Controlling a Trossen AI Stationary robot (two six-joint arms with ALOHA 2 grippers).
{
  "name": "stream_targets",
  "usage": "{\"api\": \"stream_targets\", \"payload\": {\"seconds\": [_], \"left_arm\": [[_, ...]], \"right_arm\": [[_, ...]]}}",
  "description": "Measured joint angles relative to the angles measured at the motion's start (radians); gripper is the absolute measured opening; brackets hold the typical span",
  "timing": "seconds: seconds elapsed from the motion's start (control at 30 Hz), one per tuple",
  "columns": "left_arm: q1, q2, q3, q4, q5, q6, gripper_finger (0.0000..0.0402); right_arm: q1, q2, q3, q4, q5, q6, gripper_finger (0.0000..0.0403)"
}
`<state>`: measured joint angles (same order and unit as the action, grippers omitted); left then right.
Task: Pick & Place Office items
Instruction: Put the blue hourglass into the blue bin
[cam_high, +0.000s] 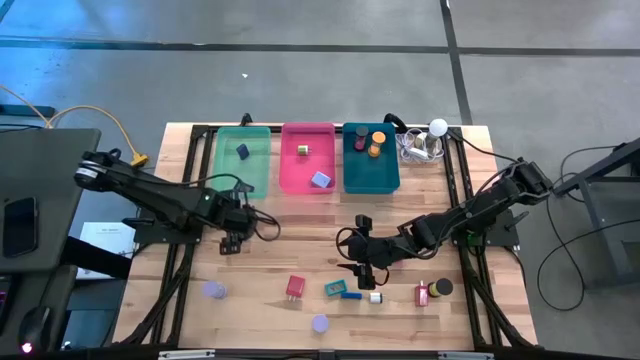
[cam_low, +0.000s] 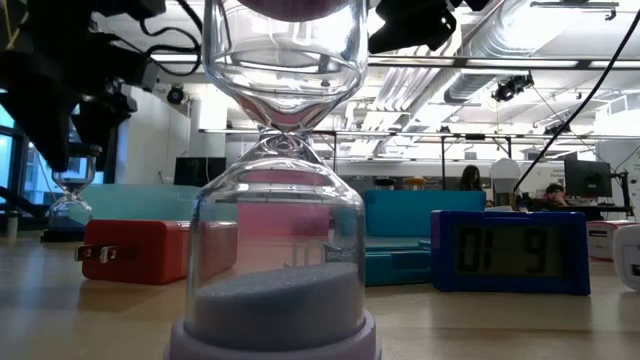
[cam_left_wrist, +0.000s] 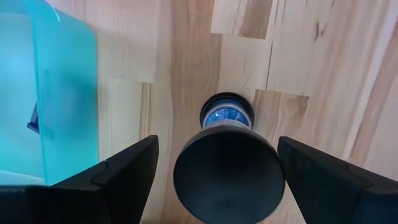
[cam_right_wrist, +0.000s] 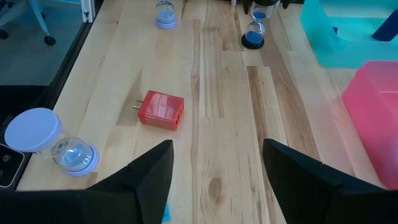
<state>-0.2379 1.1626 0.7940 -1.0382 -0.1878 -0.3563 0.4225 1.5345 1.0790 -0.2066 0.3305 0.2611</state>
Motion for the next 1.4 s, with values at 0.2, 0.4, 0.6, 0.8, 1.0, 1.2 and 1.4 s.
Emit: {"api": "stream_targets", "payload": {"seconds": [0.2,0.4,0.6,0.8,1.0,1.2,1.4], "left_arm": [[0.0,0.041,0.0,0.003,0.0,0.004,0.0318],[0.0,0.073,0.0,0.004,0.0,0.004,0.0286],[0.0,0.078,0.0,0.003,-0.005,0.005,0.0219],[0.0,0.078,0.0,0.003,-0.006,0.012,0.0194],[0.0,0.076,0.01,0.005,-0.006,-0.008,0.0194],[-0.005,0.053,0.096,0.085,-0.009,0.015,0.0195],[-0.035,-0.05,0.116,0.384,-0.039,0.17,0.0196]], "right_arm": [[0.0,0.0,0.0,0.0,0.0,0.0,0.0236],[0.0,0.0,0.0,0.0,0.0,0.0,0.0236],[0.0,0.0,0.0,0.0,0.0,0.0,0.0236],[0.0,0.011,0.0,-0.003,0.002,-0.001,0.0236],[-0.005,0.01,0.001,0.001,0.005,0.0,0.0236],[-0.006,0.01,0.001,0.014,0.008,0.0,0.0236],[-0.006,0.01,0.001,0.029,0.011,0.0,0.0236]]}}
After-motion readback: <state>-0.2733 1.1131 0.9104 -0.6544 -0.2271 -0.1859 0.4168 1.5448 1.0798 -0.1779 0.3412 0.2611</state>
